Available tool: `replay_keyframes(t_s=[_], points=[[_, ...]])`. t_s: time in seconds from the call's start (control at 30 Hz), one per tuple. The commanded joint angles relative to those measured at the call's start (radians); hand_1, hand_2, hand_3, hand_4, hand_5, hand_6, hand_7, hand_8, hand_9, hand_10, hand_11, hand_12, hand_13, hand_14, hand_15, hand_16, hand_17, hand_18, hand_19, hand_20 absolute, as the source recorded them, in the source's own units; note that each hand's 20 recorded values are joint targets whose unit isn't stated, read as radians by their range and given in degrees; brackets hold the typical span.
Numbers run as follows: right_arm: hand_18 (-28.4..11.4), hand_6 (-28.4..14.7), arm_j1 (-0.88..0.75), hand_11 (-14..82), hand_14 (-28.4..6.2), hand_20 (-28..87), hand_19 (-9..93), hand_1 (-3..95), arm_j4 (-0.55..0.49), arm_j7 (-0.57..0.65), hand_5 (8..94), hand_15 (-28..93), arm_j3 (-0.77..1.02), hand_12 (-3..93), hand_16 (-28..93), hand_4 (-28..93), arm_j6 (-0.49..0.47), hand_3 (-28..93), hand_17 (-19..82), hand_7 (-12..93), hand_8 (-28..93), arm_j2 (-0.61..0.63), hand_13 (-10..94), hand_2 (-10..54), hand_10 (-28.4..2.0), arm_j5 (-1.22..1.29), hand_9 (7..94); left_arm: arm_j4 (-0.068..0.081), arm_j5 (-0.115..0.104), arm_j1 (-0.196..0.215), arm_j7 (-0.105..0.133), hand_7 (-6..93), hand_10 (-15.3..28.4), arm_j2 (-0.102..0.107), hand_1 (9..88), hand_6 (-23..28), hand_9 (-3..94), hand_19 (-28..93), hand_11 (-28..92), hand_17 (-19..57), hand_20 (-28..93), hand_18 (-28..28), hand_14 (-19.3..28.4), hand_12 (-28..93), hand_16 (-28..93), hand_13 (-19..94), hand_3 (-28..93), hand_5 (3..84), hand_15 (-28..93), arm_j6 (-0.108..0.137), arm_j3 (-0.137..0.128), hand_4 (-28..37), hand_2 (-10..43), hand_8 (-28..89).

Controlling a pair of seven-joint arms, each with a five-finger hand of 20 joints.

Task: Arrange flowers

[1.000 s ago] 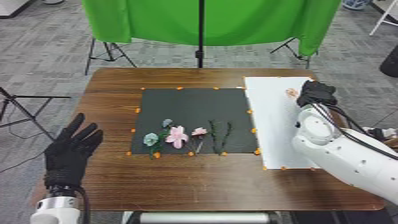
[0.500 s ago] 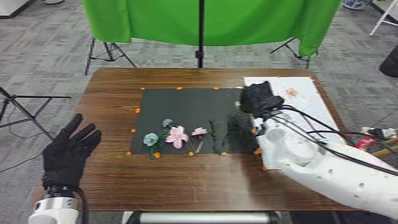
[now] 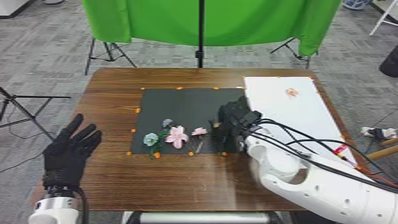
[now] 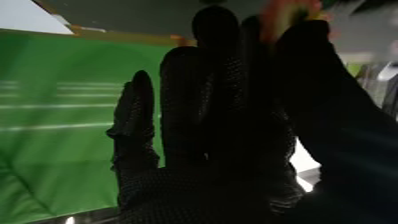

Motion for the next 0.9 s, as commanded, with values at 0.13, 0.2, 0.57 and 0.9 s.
replay_keyframes(t_s=[0.13, 0.2, 0.57, 0.9], points=[[-20.3, 4.5, -0.077, 34.7, -7.5, 46, 78, 37.0, -0.098, -0.041, 58.9, 76, 0.138, 17.7, 19, -28, -0.075, 79, 16, 16, -14, 0.061, 57, -9.5, -10.3, 0.051, 68.4, -0.003, 0.008, 0.018, -0.018, 7.6, 19.5, -0.012, 20.4, 7.3, 31.8, 58, 24, -8.6, 2, 28.4, 27.1, 11, -11, 20, 81, 34.9, 54, 0.002, -0.001, -28.3, 7.2, -8], [-20.5, 3.5, -0.095, 35.2, -8.2, 46, 78, 36.0, -0.13, -0.047, 56.8, 76, 0.188, 17.6, 18, -28, -0.089, 79, 15, 15, -14, 0.084, 55, -9.5, -10.7, 0.094, 65.3, -0.005, 0.007, 0.021, -0.014, 7.6, 19.5, -0.011, 20.5, 7.3, 31.8, 58, 24, -8.6, 2, 28.4, 27.1, 11, -11, 20, 81, 34.9, 54, 0.004, -0.002, -28.3, 7.2, -8], [-20.8, 1.4, 0.137, 27.0, -11.8, 46, 75, 29.7, 0.089, 0.138, 51.2, 75, 0.145, 14.8, 15, -28, 0.046, 80, 13, 15, -13, 0.163, 47, -9.5, -14.1, 0.276, 54.1, -0.005, 0.015, 0.018, -0.027, 7.7, 19.5, -0.004, 20.6, 7.3, 31.8, 58, 24, -8.6, 2, 28.4, 27.0, 11, -11, 20, 81, 34.9, 54, -0.002, 0.005, -28.3, 7.2, -8], [-18.7, 1.3, 0.222, 17.7, -9.6, 39, 77, 30.3, 0.344, 0.247, 41.1, 77, 0.09, 14.1, 11, -28, -0.068, 79, 17, 14, -13, 0.085, 54, -9.5, -16.5, 0.314, 47.2, -0.004, 0.009, 0.008, -0.017, 7.7, 19.5, 0.006, 20.6, 7.2, 31.8, 58, 24, -8.6, 2, 28.4, 27.0, 11, -11, 20, 81, 34.7, 54, 0.007, 0.01, -28.3, 7.2, -8]])
